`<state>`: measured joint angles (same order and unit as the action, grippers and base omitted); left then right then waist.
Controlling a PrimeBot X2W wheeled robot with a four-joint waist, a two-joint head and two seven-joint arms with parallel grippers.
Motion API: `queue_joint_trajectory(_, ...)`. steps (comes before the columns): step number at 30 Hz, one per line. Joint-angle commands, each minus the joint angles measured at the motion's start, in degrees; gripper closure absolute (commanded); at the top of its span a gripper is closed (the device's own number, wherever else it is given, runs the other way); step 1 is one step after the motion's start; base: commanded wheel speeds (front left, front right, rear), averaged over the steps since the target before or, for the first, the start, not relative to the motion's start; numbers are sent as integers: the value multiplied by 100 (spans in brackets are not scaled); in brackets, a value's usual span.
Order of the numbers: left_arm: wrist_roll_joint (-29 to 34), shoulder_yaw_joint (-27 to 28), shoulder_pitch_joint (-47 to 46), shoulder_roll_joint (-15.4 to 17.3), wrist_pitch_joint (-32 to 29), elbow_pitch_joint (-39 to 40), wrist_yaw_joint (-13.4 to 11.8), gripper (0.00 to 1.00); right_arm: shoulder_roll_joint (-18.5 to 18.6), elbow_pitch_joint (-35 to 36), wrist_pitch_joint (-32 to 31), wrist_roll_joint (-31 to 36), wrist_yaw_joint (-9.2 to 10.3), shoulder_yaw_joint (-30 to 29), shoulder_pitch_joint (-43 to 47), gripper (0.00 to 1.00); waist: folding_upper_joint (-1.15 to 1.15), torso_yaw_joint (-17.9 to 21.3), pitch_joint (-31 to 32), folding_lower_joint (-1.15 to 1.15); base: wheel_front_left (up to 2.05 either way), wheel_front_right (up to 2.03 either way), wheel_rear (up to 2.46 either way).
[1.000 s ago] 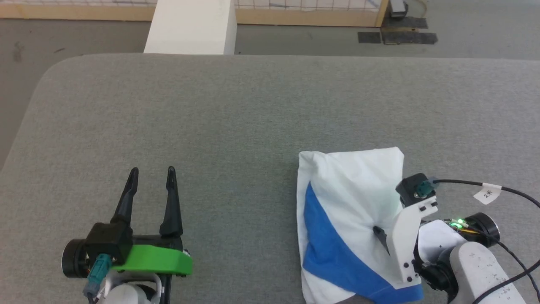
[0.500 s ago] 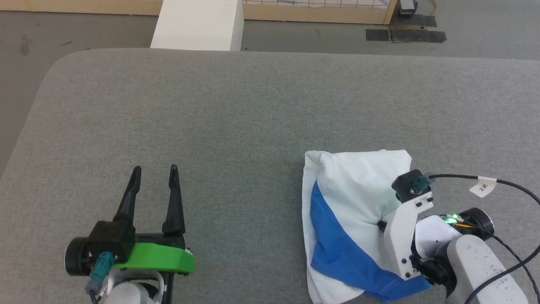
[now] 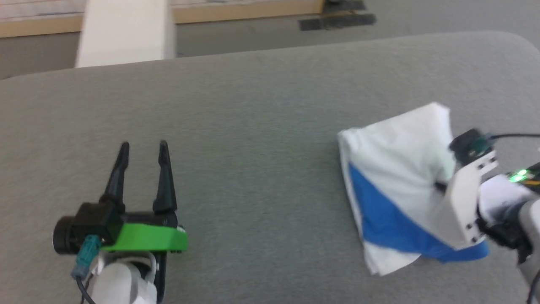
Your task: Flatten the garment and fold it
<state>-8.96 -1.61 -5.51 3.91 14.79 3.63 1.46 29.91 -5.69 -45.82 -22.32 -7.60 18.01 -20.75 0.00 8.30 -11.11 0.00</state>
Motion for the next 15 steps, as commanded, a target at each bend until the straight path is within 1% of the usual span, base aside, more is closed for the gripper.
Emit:
queue_joint_trajectory(1,26,31,-193,44,21,26,-2,0,58,-75,76,-39,11,-123,-156,100,0,1005,-740,0,0,0,0)
queue_joint_trajectory(4,59,69,-382,119,20,45,-14,0,176,-332,242,-9,11,-344,-390,100,0,1237,-997,0,0,0,0)
queue_joint_trajectory(7,100,79,-526,197,-3,104,-21,0,277,-617,402,58,11,-484,-637,100,0,1318,-1230,0,0,0,0)
queue_joint_trajectory(10,151,97,-651,288,-76,211,-42,0,411,-972,545,168,11,-592,-940,100,0,1304,-1488,0,0,0,0)
queue_joint_trajectory(15,227,131,-760,414,-234,454,-96,0,669,-1606,736,358,11,-734,-1460,100,0,1140,-1893,0,0,0,0)
